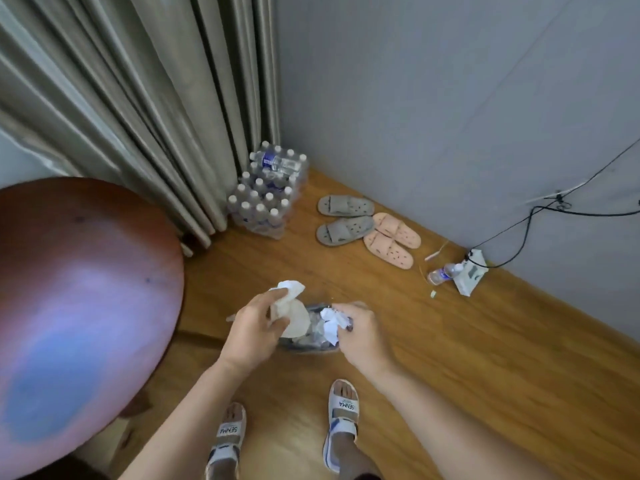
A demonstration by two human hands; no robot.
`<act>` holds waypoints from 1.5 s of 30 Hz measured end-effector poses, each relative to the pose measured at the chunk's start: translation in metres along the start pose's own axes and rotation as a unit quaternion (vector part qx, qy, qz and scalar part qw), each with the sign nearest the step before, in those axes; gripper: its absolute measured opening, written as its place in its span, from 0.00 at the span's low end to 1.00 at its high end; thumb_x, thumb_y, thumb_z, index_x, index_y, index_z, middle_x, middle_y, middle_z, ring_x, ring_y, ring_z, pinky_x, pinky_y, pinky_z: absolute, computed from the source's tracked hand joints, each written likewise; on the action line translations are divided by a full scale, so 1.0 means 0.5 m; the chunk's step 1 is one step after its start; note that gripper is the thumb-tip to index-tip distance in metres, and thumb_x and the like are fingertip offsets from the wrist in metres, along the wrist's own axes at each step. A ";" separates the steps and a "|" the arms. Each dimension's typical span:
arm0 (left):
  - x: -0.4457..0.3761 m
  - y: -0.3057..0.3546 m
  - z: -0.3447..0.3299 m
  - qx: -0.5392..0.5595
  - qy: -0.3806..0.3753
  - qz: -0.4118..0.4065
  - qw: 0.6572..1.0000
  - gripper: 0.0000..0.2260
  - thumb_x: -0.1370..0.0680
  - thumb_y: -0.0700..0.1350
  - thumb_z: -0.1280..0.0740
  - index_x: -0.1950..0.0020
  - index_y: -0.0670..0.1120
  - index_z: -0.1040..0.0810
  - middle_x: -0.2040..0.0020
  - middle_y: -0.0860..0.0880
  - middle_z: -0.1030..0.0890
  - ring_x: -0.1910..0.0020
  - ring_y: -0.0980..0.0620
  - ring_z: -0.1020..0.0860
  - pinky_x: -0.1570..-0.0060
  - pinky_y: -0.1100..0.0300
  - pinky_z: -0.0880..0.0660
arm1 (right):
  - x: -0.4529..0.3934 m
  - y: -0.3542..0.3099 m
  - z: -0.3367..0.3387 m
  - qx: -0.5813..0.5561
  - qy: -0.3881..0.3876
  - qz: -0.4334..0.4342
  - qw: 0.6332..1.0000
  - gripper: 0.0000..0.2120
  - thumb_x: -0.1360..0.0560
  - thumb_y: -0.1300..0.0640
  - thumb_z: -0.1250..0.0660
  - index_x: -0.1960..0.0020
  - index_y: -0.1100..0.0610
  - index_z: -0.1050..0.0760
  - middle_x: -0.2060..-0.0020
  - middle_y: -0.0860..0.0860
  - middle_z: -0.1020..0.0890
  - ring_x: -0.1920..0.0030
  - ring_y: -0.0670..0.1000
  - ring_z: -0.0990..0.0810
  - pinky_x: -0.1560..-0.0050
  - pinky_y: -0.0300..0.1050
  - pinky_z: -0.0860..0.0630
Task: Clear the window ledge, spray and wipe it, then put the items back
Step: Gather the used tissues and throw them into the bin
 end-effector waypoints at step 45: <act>0.005 0.016 0.134 -0.203 0.162 -0.005 0.966 0.23 0.16 0.60 0.44 0.22 0.52 0.32 0.26 0.52 0.27 0.31 0.49 0.25 0.36 0.57 0.27 | -0.079 -0.271 -0.089 0.212 -0.060 0.152 0.963 0.25 0.14 0.42 0.50 0.20 0.48 0.35 0.20 0.49 0.37 0.23 0.55 0.37 0.24 0.50 0.37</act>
Point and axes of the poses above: each hand's wrist, its own x-axis away from the middle knuckle, its own z-axis out of the back of the hand, y = z × x, the point moved 10 cm from there along -x, towards the middle knuckle
